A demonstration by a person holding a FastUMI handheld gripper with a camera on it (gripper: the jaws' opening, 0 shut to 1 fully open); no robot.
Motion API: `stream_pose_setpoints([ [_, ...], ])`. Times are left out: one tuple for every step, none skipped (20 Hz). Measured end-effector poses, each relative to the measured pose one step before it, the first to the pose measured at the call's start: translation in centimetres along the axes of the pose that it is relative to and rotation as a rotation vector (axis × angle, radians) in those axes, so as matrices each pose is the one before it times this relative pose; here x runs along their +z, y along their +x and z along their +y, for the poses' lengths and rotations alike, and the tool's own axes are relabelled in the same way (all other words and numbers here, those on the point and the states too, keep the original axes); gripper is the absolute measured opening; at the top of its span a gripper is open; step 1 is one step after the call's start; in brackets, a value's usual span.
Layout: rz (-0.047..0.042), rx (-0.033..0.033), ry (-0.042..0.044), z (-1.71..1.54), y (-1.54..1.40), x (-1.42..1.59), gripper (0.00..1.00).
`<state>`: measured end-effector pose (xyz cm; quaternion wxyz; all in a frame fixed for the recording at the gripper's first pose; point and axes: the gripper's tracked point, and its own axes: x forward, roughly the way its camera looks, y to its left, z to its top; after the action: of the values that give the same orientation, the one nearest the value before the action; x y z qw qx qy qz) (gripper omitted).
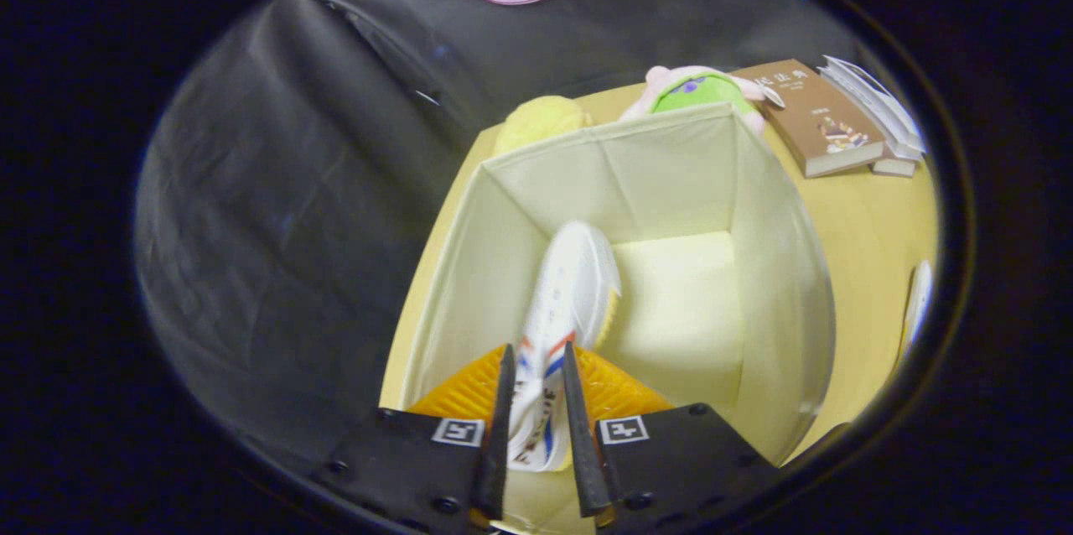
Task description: Open the storage box then place both shoes into the box .Put the left shoe in first, then the right shoe, with the right side of both shoes facing outward in a uniform manner.
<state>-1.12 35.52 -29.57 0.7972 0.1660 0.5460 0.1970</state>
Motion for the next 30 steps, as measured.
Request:
stream_pose_setpoints([
  [-0.01905, 0.00056, -0.02585, -0.101, -0.182, 0.414, 0.48],
  [-0.01044, 0.00065, -0.02878, -0.493, -0.394, -0.034, 0.56],
  [-0.00762, 0.01958, -0.02018, 0.046, -0.679, 0.054, 0.65],
  [-0.0157, 0.02454, -0.01132, 0.203, -1.006, 0.319, 0.74],
  [-0.02209, 0.01841, -0.00975, 0.088, -0.7, 0.462, 0.83],
  [-0.02845, 0.01347, -0.00584, -0.078, -1.191, 0.646, 0.92],
  [-0.03264, 0.00957, -0.00558, -0.304, -1.168, 0.753, 1.0],
  [-0.02995, 0.00218, -0.00641, -0.622, -1.265, 0.902, 1.0],
  [-0.034, -0.00231, -0.00694, -0.757, -1.184, 0.883, 1.0],
  [-0.03312, -0.00862, -0.0108, -1.012, -1.18, 0.967, 1.0],
  [-0.02808, -0.01397, -0.01122, -1.141, -1.095, 0.855, 1.0],
  [-0.01974, -0.02295, -0.01063, -1.576, -0.979, 0.649, 1.0],
  [-0.0155, -0.02144, -0.01385, -1.442, -0.954, 0.403, 1.0],
  [-0.01578, -0.02297, -0.01485, -1.518, -0.805, 0.476, 1.0],
  [-0.01185, -0.02396, -0.01835, -1.442, -0.778, 0.0, 1.0],
  [-0.00423, -0.0196, -0.01655, -1.449, -0.755, 0.003, 1.0],
  [-0.00137, -0.0165, -0.01752, -1.313, -0.469, -0.16, 1.0],
  [0.00273, -0.0233, -0.02057, -1.535, -0.487, -0.259, 1.0],
  [0.00409, -0.02573, -0.01993, -1.435, -0.409, -0.412, 1.0],
  [0.00067, -0.02046, -0.0156, -1.343, -0.42, -0.215, 1.0],
  [0.00066, -0.01623, -0.01115, -1.172, -0.252, -0.383, 1.0],
  [0.00003, -0.01513, -0.00614, -1.194, -0.309, -0.262, 1.0],
  [0.00362, -0.0155, -0.00531, -1.153, -0.322, -0.317, 1.0],
  [0.00311, -0.0189, -0.00243, -1.312, -0.226, -0.322, 1.0],
  [0.00019, -0.02342, -0.00272, -1.482, -0.141, -0.329, 1.0],
  [0.0035, -0.02431, -0.00524, -1.527, -0.248, -0.368, 1.0],
  [0.00508, -0.02271, -0.00666, -1.424, -0.215, -0.451, 1.0],
  [0.00892, -0.02104, -0.00711, -1.552, -0.285, -0.642, 1.0],
  [0.01045, -0.01773, -0.00698, -1.449, -0.159, -0.662, 1.0],
  [0.01322, -0.0176, -0.0077, -1.398, 0.094, -0.732, 1.0],
])
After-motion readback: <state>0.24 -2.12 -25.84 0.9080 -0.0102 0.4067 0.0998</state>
